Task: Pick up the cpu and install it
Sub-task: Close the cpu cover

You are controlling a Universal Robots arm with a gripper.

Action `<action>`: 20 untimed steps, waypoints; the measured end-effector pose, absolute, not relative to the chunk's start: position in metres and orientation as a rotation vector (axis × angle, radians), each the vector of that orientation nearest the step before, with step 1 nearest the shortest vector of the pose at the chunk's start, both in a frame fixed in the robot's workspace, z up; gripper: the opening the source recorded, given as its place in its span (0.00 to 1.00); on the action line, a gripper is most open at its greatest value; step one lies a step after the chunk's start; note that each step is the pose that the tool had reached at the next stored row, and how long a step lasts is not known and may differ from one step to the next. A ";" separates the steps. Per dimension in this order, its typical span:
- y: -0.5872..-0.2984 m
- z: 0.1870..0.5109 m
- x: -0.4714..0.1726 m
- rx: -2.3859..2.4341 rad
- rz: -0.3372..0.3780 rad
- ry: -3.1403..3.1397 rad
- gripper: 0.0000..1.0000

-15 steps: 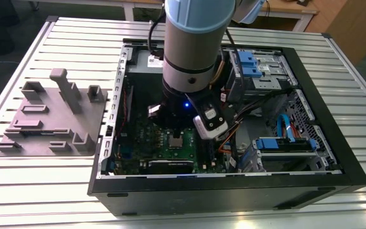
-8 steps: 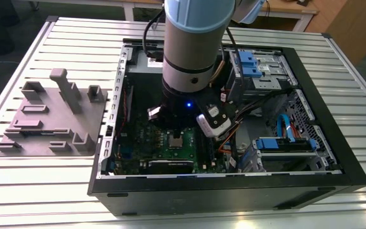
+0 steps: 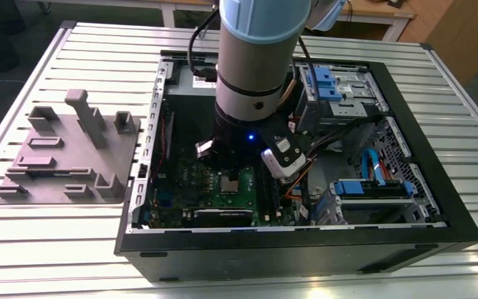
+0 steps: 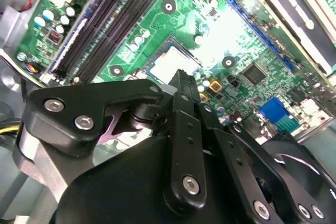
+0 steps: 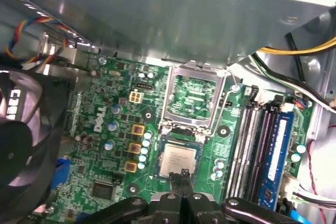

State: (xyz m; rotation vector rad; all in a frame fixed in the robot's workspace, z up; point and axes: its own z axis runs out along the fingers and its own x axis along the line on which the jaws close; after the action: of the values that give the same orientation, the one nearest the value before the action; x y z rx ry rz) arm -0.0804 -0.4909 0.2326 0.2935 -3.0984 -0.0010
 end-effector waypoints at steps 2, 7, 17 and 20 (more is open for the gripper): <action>-0.491 0.232 -0.077 0.294 -0.001 -3.098 0.10; -0.491 0.232 -0.075 0.348 0.000 -3.093 0.10; -0.491 0.239 -0.075 0.486 -0.001 -3.074 0.10; -0.490 0.242 -0.075 0.487 -0.001 -3.074 0.10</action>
State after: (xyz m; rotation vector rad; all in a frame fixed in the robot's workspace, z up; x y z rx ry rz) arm -0.0746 -0.4903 0.2421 0.4871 -3.0743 -0.0009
